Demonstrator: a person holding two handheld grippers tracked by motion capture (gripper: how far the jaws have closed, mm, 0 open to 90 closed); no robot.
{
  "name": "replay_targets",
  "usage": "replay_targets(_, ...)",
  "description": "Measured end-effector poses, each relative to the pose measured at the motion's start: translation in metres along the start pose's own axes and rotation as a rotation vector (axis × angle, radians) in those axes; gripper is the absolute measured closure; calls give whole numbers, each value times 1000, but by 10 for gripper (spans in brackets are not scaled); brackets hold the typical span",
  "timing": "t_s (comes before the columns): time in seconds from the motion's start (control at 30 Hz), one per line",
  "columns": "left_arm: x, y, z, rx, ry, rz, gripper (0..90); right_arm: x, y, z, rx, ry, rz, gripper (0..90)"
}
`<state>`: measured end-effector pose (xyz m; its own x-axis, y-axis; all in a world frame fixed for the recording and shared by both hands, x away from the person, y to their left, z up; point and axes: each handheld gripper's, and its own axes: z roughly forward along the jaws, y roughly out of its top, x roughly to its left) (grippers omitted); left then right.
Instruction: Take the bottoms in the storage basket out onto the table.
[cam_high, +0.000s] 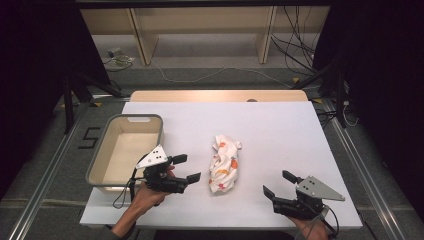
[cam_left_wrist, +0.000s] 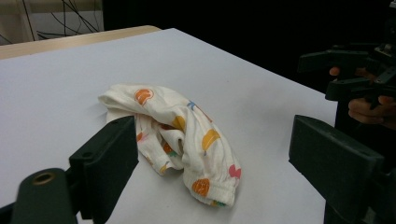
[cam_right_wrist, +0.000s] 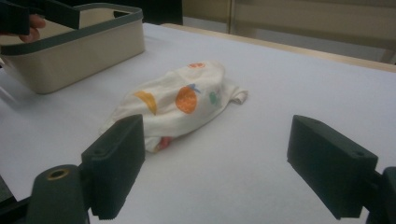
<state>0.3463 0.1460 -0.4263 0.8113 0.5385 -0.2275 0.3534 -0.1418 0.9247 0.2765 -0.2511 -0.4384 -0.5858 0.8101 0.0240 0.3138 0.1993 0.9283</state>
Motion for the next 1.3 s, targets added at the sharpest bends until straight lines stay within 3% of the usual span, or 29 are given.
replay_targets(0.53, -1, -4, -7, -5, 7, 6, 105, 0, 0, 0, -4, 3, 2, 200)
replay_targets(0.93, -5, -10, -9, 38, 36, 42, 13, -1, 0, -1, -10, 2, 13, 198)
replay_targets(1.3, -6, -11, -11, -1, 49, 41, 0, -2, 0, -1, -13, 4, 21, 195)
